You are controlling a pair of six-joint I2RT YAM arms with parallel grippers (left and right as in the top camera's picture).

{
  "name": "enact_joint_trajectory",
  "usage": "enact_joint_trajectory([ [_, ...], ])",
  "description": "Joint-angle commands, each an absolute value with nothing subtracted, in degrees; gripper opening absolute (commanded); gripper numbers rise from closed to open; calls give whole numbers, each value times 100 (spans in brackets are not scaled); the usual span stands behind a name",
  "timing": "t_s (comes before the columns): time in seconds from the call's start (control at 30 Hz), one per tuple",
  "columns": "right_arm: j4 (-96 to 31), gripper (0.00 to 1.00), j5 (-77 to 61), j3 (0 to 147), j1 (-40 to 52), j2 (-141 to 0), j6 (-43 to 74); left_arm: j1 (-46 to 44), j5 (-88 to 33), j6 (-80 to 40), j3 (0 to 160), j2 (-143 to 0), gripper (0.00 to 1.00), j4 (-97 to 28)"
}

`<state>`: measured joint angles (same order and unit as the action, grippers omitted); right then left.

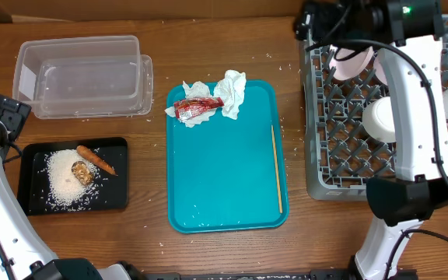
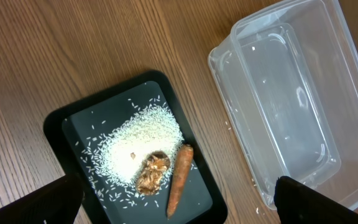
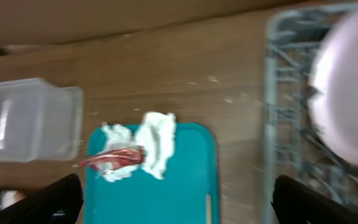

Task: Sort waste into correct bins and load items into the dishwasher
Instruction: 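Move the right gripper to the wooden chopstick on the teal tray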

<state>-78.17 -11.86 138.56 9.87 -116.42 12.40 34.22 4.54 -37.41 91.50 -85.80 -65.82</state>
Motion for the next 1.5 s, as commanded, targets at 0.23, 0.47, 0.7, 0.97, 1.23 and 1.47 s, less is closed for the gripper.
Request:
enact_joint_trajectory([
  [0.23,-6326,100,-1658,12890,1848,-12717,1496,3411,443,-3815,9148,-8615,100,-6582],
  [0.47,-5986,95,-1122,12759,2331,-13528,1765,3411,443,-3815,9148,-8615,100,-6582],
  [0.7,-6552,93,-985,12986,2475,-13423,1765,3411,443,-3815,9148,-8615,100,-6582],
  [0.97,-8604,95,-539,13314,2432,-13146,1761,3411,443,-3815,9148,-8615,100,-6580],
  [1.23,-9706,96,-585,12962,2504,-13179,1763,3411,443,-3815,9148,-8615,100,-6582],
  [1.47,-9675,94,-615,12366,2703,-13179,1811,3411,443,-3815,9148,-8615,100,-6580],
])
